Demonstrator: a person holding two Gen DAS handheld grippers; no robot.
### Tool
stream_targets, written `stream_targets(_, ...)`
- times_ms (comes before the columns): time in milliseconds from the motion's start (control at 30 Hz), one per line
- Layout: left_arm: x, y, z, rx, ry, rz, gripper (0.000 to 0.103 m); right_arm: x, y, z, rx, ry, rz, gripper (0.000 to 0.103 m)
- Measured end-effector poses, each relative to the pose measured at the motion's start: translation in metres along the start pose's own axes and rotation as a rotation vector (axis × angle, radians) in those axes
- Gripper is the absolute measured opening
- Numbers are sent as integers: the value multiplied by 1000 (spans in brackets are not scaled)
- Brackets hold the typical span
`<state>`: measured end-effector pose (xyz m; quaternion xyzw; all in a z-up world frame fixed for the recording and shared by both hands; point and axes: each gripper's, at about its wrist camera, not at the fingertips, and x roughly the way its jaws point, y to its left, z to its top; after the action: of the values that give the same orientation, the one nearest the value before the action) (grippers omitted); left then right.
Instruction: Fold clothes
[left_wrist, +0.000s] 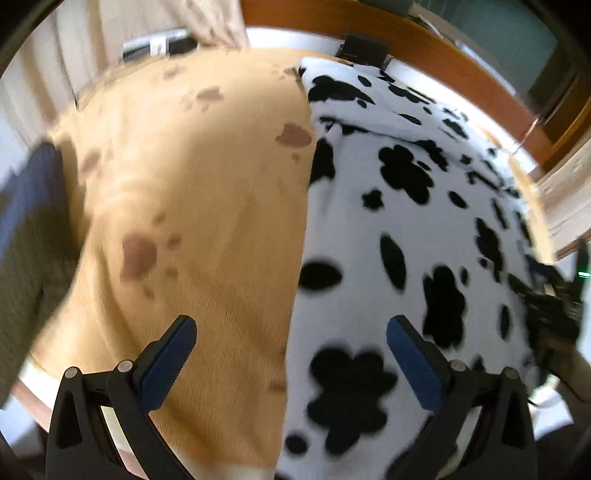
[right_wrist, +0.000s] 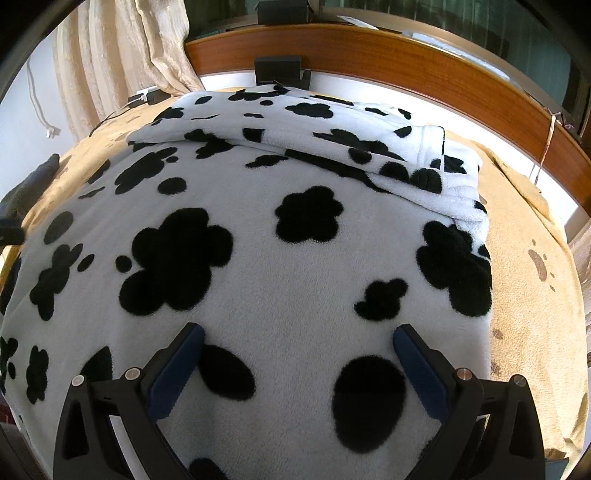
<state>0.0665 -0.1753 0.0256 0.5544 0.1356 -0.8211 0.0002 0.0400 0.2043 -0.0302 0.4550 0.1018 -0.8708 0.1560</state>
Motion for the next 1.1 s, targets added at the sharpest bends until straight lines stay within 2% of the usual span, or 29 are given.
stream_targets(100, -4, 8, -17, -11, 34, -113, 103, 0, 0, 0, 1, 2, 1, 103)
stream_targets(233, 1, -19, -33, 146, 88, -223, 103, 1, 0, 1, 7, 8, -3, 103)
stream_targets(333, 15, -31, -41, 213, 147, -225, 103, 1, 0, 4, 32, 36, -17, 103)
stream_targets(467, 19, -40, -46, 252, 171, -255, 102, -16, -1, 12, 148, 90, -19, 103)
stream_targets(533, 18, -39, -48, 243, 184, -276, 102, -44, -9, 8, 248, 46, 21, 103)
stream_targets(667, 17, -34, -52, 211, 195, -313, 102, -93, -41, -28, 374, 25, -18, 103)
stream_targets(733, 17, -33, -53, 207, 194, -314, 102, -111, -61, -54, 426, 56, -66, 103)
stream_targets(833, 17, -32, -55, 201, 192, -316, 102, -131, -82, -89, 521, 114, -80, 103)
stream_targets(933, 18, -37, -55, 237, 200, -296, 103, -141, -81, -103, 540, 122, -61, 103)
stream_targets(1100, 21, -43, -56, 262, 203, -263, 103, -136, -64, -110, 473, 143, -54, 102)
